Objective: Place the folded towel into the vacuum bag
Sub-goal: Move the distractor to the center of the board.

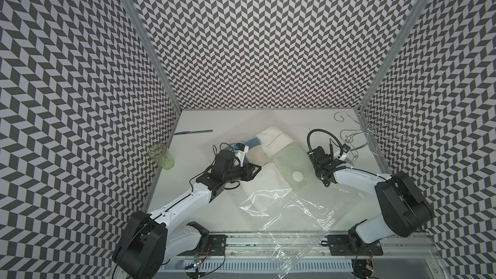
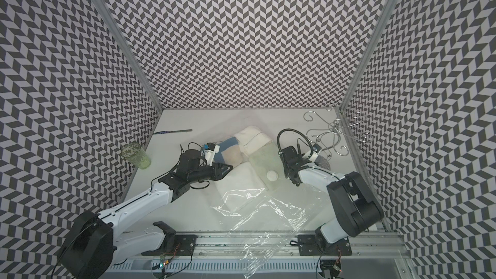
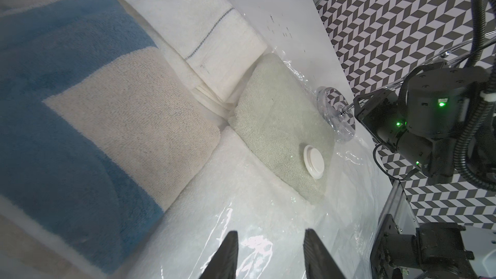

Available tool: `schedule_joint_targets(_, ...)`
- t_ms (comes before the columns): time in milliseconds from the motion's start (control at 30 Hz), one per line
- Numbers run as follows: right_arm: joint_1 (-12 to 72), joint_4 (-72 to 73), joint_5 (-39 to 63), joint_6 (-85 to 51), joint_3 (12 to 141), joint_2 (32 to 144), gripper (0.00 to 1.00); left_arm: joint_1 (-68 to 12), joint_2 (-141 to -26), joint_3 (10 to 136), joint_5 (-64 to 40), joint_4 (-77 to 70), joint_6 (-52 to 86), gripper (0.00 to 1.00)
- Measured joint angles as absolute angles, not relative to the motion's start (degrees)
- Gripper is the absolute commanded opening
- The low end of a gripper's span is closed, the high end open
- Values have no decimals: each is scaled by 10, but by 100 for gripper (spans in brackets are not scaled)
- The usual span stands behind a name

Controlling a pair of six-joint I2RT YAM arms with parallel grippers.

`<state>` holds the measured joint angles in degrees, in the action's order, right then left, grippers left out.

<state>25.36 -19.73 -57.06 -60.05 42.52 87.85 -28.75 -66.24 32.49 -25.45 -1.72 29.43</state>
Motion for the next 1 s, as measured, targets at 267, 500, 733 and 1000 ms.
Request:
schedule_joint_targets(267, 239, -186, -573, -617, 456, 883, 13, -289, -665, 325, -258, -17, 292, 43)
schedule_joint_targets(500, 223, -178, -578, -608, 464, 883, 7, -290, -665, 325, -259, -17, 288, 43)
schedule_joint_targets(733, 192, -151, -561, -576, 465, 883, 14, -290, -665, 325, -260, -16, 283, 43)
schedule_joint_targets(1000, 190, -118, -501, -517, 494, 933, 26, -290, -665, 325, -261, -16, 281, 43)
